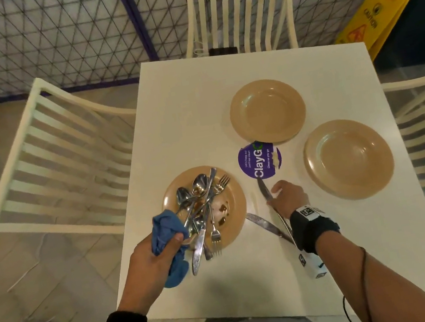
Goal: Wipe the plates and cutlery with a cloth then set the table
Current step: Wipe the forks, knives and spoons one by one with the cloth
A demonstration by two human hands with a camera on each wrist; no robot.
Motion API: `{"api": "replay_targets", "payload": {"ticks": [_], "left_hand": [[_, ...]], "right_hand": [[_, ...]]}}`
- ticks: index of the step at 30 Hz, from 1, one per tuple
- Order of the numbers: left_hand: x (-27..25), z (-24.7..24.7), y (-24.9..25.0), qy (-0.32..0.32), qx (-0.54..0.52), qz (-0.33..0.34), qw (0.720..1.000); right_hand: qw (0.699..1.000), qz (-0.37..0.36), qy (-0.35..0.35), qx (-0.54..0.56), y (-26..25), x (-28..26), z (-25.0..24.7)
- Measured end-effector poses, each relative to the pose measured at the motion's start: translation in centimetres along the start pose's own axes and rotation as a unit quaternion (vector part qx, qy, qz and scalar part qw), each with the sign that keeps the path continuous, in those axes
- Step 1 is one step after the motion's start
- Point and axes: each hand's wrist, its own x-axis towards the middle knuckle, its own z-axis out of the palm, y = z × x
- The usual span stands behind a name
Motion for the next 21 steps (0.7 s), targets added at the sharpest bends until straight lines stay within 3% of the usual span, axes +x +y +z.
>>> {"api": "replay_targets", "payload": {"ticks": [3, 10, 14, 17, 21], "left_hand": [[0.2, -0.6, -0.1, 0.012, -0.011, -0.008, 1.000], [0.5, -2.9, -0.5, 0.038, -0.055, -0.016, 0.998], [0.5, -4.2, -1.7, 0.047, -0.067, -0.018, 0.996], [0.3, -4.8, -3.2, 0.051, -0.081, -0.030, 0.995], [-0.6, -5.2, -4.8, 0.044, -0.103, -0.042, 0.993]], "right_hand": [[0.998, -0.040, 0.042, 0.019, -2.0, -2.1, -0.2], [0.985, -0.146, -0.084, 0.048, -9.4, -8.0, 4.0], [0.978, -0.190, -0.078, -0.019, -13.5, -8.2, 6.8], [0.949, -0.285, -0.049, -0.126, -16.0, -8.1, 8.3], [0.885, -0.383, -0.104, -0.244, -18.0, -8.0, 10.2]]}}
